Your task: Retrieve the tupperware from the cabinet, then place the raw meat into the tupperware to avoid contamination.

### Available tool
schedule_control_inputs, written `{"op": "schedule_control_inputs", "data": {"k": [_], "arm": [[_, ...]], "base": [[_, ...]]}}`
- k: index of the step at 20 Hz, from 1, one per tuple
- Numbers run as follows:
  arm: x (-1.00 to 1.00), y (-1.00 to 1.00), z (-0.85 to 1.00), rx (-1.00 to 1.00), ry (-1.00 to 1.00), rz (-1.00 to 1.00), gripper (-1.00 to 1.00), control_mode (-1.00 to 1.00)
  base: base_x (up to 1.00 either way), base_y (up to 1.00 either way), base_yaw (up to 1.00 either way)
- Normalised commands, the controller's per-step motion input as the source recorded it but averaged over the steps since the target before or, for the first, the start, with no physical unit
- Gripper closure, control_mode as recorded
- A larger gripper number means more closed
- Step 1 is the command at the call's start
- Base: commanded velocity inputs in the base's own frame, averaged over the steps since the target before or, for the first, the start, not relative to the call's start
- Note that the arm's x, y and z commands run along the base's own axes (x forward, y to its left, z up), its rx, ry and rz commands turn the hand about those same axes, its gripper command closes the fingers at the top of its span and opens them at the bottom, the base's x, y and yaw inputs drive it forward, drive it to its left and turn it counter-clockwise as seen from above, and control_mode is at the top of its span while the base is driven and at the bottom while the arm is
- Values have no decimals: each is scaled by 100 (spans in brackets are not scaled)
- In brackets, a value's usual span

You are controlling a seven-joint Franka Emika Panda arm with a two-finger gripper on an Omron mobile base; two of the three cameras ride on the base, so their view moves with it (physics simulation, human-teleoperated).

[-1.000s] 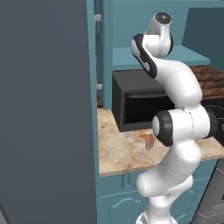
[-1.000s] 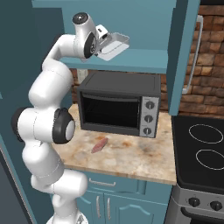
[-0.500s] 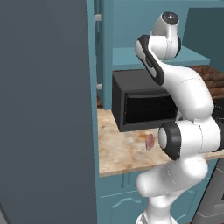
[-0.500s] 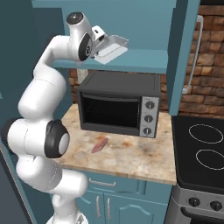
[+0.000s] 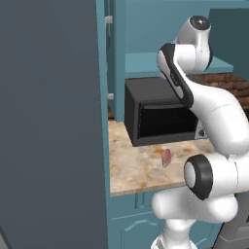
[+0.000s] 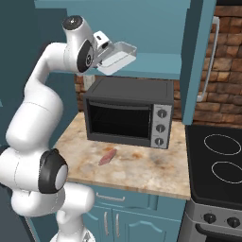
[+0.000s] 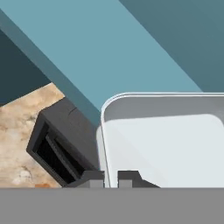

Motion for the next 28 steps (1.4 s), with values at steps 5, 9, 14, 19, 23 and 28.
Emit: {"op": "schedule_control_inputs", "data": {"k": [5,9,14,19,23,28], "arm": [[-61,0,0,0,5,0,100,-100],[-60,0,0,0,8,0,100,-100],[-62,0,-2,0,9,0,100,-100],[-54,0,-10,0,9,0,100,-100],[-48,-1,-27,0,8,0,100,-100],[-35,-2,-44,0,6,1,100,-100]], "base": [[0,0,0],[0,0,0],[0,0,0],[0,0,0],[0,0,0],[0,0,0]]}}
